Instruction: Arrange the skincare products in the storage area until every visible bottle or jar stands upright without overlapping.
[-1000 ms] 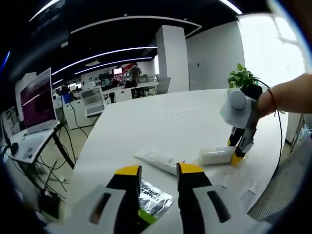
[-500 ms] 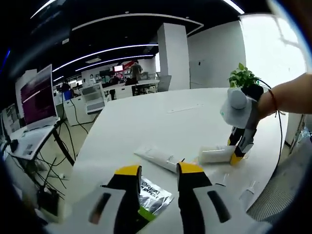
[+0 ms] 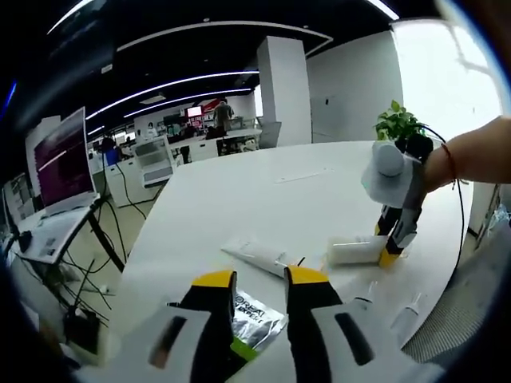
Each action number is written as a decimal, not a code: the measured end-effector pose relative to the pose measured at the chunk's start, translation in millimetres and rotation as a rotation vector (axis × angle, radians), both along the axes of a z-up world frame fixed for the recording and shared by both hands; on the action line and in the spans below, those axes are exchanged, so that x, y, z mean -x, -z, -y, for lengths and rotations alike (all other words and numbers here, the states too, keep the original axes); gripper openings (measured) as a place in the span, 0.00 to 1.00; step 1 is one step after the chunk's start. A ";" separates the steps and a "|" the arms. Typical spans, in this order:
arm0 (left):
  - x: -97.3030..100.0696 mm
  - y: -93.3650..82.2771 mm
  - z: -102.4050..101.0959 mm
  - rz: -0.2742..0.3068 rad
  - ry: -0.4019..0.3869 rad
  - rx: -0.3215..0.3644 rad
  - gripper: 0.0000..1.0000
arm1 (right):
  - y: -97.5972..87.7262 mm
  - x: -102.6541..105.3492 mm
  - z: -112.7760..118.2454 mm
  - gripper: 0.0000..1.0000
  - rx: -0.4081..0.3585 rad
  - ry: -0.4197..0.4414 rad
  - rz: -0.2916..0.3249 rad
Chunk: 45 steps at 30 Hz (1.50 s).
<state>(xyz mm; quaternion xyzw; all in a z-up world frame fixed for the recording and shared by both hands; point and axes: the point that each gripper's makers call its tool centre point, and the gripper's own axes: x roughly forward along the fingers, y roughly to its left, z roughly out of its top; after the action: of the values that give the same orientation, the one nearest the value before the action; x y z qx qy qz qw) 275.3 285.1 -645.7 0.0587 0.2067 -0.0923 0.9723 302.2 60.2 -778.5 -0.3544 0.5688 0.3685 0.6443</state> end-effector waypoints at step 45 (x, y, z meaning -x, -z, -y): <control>5.7 22.5 1.8 -0.125 -0.001 0.020 0.25 | -0.4 22.2 -34.6 0.31 0.071 -0.680 0.040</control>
<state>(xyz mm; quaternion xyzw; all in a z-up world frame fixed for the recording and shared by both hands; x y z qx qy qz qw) 269.6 283.3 -668.2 0.0432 0.2663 -0.0976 0.9580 280.1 94.9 -778.0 -0.5533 0.4178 0.5351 0.4826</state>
